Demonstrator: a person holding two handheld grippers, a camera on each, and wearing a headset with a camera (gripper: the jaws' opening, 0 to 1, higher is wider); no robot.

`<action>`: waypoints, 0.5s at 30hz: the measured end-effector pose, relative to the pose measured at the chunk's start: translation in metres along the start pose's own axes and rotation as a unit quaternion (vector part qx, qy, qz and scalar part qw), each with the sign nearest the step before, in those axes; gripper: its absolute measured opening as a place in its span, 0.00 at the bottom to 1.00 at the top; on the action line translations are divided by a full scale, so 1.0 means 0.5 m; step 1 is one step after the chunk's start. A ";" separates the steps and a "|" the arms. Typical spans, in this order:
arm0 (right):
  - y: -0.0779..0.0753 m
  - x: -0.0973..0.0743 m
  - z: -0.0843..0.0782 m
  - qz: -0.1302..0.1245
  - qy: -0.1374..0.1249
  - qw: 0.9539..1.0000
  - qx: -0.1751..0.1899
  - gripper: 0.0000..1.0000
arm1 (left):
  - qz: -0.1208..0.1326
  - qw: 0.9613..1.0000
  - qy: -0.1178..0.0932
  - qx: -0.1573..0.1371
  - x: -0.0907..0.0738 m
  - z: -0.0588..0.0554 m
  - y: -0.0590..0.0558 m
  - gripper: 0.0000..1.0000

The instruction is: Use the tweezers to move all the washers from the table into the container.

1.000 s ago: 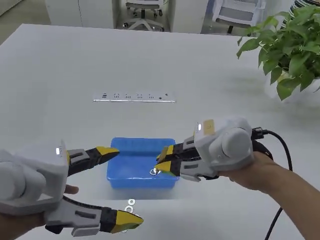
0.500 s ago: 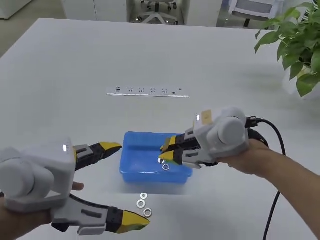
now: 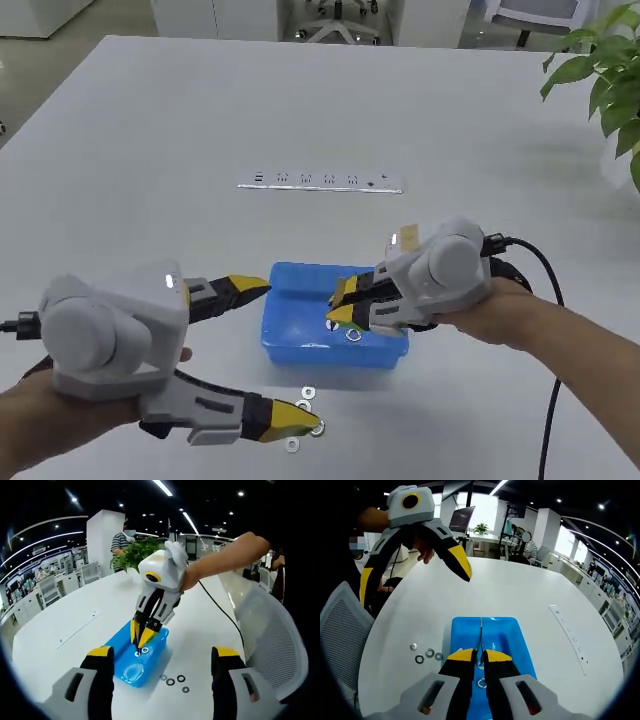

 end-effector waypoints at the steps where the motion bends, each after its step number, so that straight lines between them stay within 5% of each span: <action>1: -0.001 0.002 -0.001 0.001 0.000 1.000 0.001 0.08 | -0.001 1.000 0.000 0.001 0.001 0.001 0.006 0.81; 15: -0.004 0.028 -0.022 0.019 0.010 1.000 0.000 0.08 | -0.035 0.999 0.006 0.039 0.068 0.021 0.058 0.52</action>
Point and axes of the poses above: the centre of the closed fingertips' face, and the gripper's own axes: x roughly forward along the fingers, y roughly to its left, z roughly out of its top, the point moved 6 cm from there along -x, roughly backward along the fingers, and after that the axes turned 2 degrees about z, right-handed, at the moved point
